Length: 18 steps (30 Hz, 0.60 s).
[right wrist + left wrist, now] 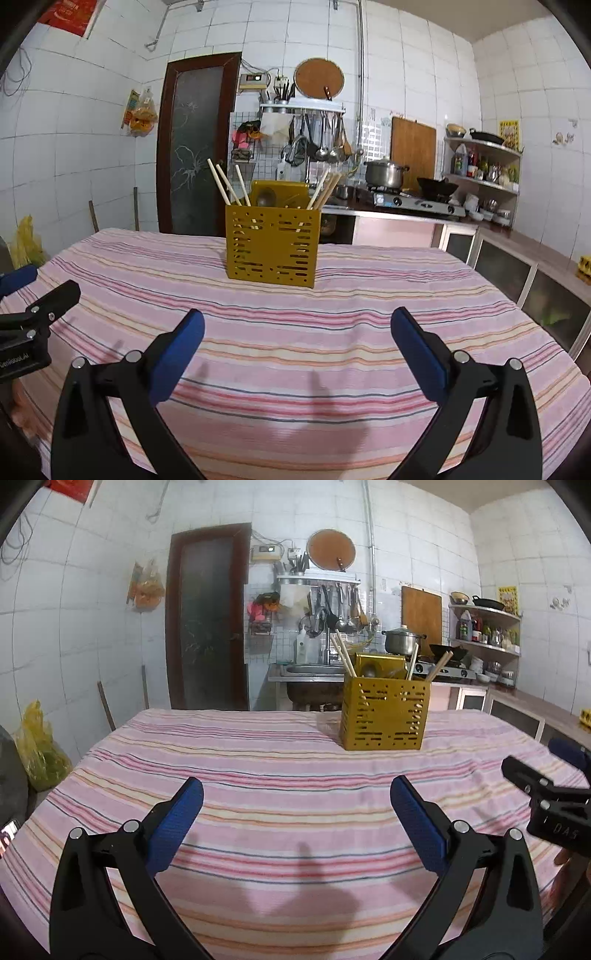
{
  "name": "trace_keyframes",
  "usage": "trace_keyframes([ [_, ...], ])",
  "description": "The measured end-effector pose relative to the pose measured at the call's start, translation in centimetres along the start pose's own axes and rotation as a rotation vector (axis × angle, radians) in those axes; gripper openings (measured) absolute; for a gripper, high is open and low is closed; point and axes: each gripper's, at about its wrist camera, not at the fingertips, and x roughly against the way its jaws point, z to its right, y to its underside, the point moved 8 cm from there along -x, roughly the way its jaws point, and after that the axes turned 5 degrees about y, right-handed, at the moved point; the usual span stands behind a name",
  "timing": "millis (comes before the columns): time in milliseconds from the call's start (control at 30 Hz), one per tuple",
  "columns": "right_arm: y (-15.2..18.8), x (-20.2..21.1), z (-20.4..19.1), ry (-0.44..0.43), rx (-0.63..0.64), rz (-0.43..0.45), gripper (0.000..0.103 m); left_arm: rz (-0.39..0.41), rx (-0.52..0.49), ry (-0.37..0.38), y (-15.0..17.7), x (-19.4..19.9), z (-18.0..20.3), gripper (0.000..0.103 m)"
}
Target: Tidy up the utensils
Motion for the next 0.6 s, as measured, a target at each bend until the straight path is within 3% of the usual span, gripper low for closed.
trace_keyframes([
  [300,1.1,0.3,1.3,-0.003,-0.065,0.015,0.099,0.054,0.028,-0.023,-0.1,1.2,-0.7,0.098],
  [600,1.0,0.7,1.2,0.008,-0.048,0.046,0.099,0.109,0.028,-0.03,-0.7,2.4,-0.6,0.098],
])
